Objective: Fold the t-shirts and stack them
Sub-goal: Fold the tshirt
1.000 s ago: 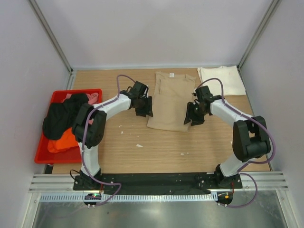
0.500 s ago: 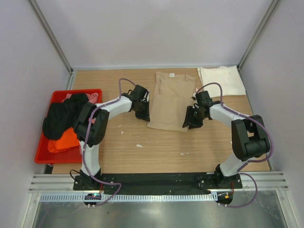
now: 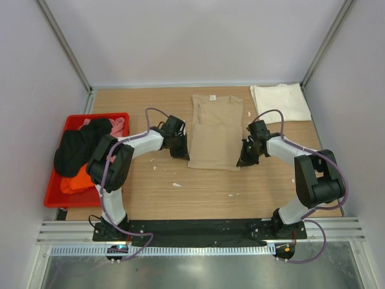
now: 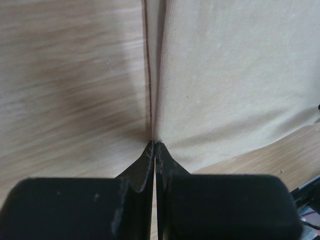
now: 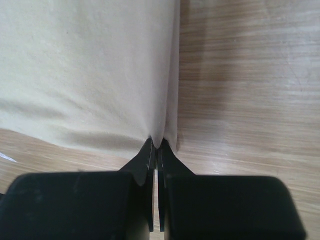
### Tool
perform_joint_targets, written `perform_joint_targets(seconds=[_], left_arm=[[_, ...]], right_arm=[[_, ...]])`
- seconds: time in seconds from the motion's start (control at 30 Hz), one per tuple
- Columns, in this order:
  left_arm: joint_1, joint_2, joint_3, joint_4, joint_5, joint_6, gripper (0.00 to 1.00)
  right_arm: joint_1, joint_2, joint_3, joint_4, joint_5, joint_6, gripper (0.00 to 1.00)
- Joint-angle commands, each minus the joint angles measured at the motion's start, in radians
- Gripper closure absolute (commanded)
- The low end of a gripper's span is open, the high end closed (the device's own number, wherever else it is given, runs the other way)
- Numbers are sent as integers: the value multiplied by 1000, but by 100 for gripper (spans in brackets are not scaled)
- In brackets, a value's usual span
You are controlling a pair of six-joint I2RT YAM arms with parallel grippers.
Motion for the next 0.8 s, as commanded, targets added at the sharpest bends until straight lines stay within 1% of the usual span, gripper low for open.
perform_joint_targets(seconds=[0.0, 0.23, 0.4, 0.6, 0.77], left_arm=[[-6, -83, -50, 48, -26, -47, 100], [-26, -120, -94, 75, -32, -81, 100], [-49, -184, -111, 80, -74, -98, 100], [-58, -175, -170, 78, -121, -123, 100], [-96, -141, -189, 69, -158, -147, 100]], right_arm=[[-4, -65, -32, -5, 70, 32, 99], [-4, -101, -73, 7, 70, 49, 99], [-4, -128, -78, -8, 96, 61, 99], [-4, -119, -79, -39, 141, 77, 99], [-4, -93, -93, -45, 173, 101, 99]])
